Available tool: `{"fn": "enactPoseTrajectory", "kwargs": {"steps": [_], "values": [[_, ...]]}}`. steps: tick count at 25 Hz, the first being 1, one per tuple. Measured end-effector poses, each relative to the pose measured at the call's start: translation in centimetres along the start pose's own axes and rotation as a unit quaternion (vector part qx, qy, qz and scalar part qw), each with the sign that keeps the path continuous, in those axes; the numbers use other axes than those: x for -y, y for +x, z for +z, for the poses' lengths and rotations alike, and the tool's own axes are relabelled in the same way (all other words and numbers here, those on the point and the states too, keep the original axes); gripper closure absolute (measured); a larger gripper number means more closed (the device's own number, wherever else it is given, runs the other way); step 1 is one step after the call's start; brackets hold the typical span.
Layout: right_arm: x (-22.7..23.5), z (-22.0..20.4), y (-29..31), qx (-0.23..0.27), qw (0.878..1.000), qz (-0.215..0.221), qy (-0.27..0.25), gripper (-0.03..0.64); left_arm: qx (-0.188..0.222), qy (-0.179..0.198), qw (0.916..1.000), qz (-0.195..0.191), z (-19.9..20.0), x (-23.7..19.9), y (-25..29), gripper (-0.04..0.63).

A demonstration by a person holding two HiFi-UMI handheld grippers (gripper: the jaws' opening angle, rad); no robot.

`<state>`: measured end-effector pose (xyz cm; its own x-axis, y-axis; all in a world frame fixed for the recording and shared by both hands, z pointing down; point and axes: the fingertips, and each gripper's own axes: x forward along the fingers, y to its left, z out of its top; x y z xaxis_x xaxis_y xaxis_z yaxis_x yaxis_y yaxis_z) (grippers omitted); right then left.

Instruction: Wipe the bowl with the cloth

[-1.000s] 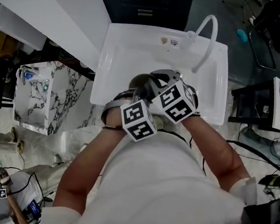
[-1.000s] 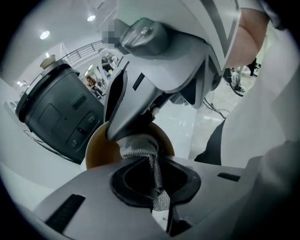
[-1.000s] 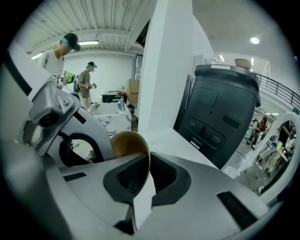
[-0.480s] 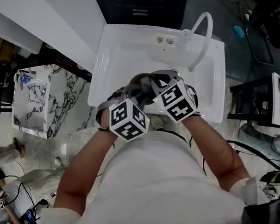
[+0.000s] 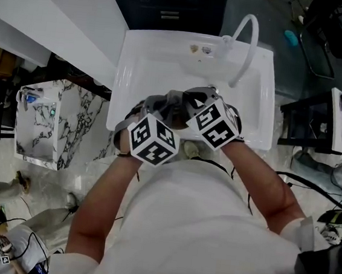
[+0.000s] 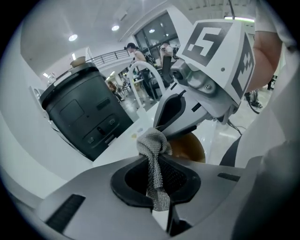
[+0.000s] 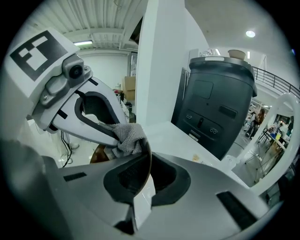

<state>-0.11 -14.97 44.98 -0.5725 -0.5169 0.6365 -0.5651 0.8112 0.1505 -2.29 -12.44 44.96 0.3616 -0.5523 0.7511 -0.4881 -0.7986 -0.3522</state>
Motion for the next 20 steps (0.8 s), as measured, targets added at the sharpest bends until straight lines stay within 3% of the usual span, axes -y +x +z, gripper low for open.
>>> {"fn": "enactPoseTrajectory", "kwargs": {"steps": [7,14,20], "values": [[0.8,-0.5,0.4,-0.006,1.0,-0.005,0.006,0.597,-0.039,0.037,0.9985,0.003,-1.3,0.4,0.8,0.56],[1.2,-0.8,0.6,-0.01,1.0,-0.008,0.01,0.595,-0.079,0.061,0.9946,-0.029,-2.7,2.6,1.5,0.56],[1.6,-0.7,0.4,-0.003,1.0,-0.012,0.014,0.595,-0.086,0.101,0.9894,-0.06,-2.2,5.2,2.0,0.56]]}}
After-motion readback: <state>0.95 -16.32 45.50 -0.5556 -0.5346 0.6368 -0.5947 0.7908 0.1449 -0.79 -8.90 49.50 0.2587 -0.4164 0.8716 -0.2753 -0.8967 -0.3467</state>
